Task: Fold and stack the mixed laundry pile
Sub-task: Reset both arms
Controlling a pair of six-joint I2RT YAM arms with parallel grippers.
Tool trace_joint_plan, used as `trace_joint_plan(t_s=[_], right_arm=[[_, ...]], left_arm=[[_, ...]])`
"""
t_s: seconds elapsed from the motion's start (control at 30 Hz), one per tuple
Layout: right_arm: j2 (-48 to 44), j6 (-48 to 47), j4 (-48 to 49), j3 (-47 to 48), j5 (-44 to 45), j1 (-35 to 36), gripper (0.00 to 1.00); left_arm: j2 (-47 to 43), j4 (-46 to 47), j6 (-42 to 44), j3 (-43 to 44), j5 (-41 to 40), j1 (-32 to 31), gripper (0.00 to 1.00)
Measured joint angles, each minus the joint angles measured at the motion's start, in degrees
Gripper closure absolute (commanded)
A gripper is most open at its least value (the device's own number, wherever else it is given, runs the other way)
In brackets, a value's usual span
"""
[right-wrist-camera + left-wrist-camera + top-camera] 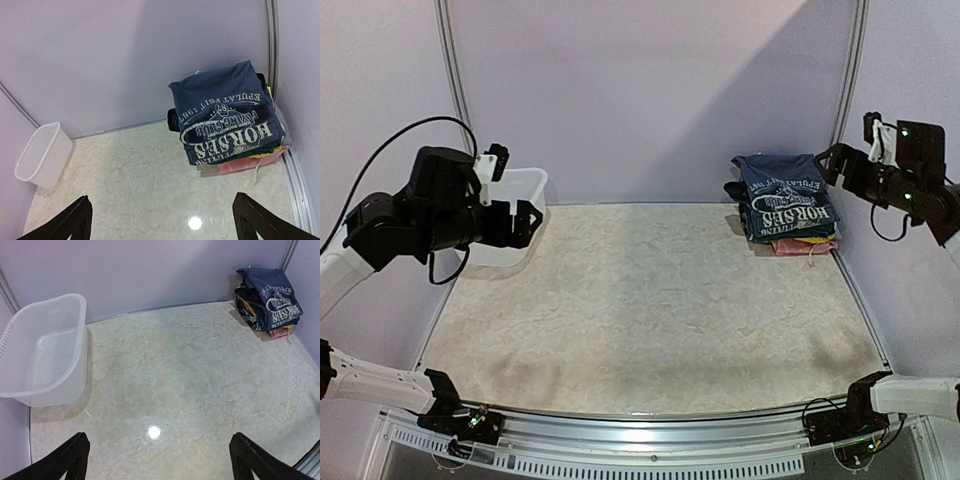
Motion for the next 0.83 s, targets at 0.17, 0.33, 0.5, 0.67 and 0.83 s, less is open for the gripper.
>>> trace_joint_plan(t_s=[0.17,0.33,0.5,0.67,0.83], right_arm=[[-10.7,2.1,-5.2,-5.8,1.1,0.0,0.01],[-15.6,3.5,-9.4,-6.7,1.9,0.0,0.01],[-17.1,4.3,-10.9,-7.1,1.9,0.0,0.01],[-17.4,4.7,-11.3,-7.3,1.9,0.0,0.01],[-17.4,4.8,-11.3,-7.3,1.9,0.0,0.01]], left_arm=[[-6.4,-1.6,0.4,-3.2,-1.0,0.0,0.00],[-11.5,-3.1,-0.1,-5.6,-1.9,0.0,0.00],[-13.8,-4.3,-1.1,-6.5,-2.1,0.0,0.00],[-14.2,-5.2,-1.5,-6.5,-2.1,0.0,0.00],[-14.2,-5.5,-1.7,-6.5,-2.1,0.0,0.00]])
